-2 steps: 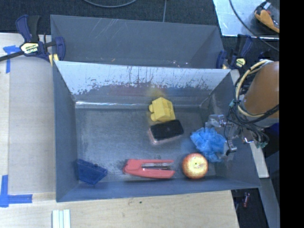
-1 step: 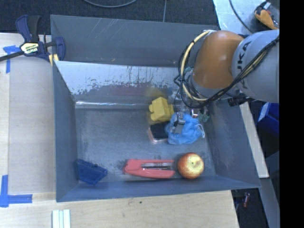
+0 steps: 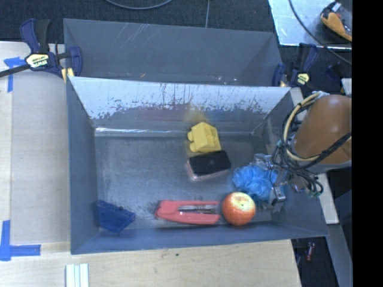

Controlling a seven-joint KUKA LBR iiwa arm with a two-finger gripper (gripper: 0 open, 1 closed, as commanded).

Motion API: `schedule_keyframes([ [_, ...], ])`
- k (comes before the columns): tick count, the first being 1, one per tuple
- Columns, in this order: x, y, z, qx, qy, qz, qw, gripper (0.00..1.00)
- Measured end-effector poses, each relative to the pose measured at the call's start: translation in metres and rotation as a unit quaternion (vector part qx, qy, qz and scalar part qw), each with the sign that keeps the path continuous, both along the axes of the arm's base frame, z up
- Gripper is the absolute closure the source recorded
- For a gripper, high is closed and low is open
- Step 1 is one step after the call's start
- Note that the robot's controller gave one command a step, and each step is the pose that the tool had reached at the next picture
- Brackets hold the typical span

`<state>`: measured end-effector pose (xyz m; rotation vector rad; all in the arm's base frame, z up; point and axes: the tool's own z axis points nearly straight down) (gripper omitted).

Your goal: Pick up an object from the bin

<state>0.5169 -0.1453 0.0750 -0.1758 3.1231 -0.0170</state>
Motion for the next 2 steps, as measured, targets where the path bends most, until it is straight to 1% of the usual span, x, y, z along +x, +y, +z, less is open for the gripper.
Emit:
schedule_keyframes([
  [1, 0.0409, 0.0518, -0.0040, 0.008, -0.0014, -0.098, 0.9951, 1.00],
  [2, 0.0408, 0.0516, -0.0040, 0.008, -0.0014, -0.098, 0.9952, 1.00],
])
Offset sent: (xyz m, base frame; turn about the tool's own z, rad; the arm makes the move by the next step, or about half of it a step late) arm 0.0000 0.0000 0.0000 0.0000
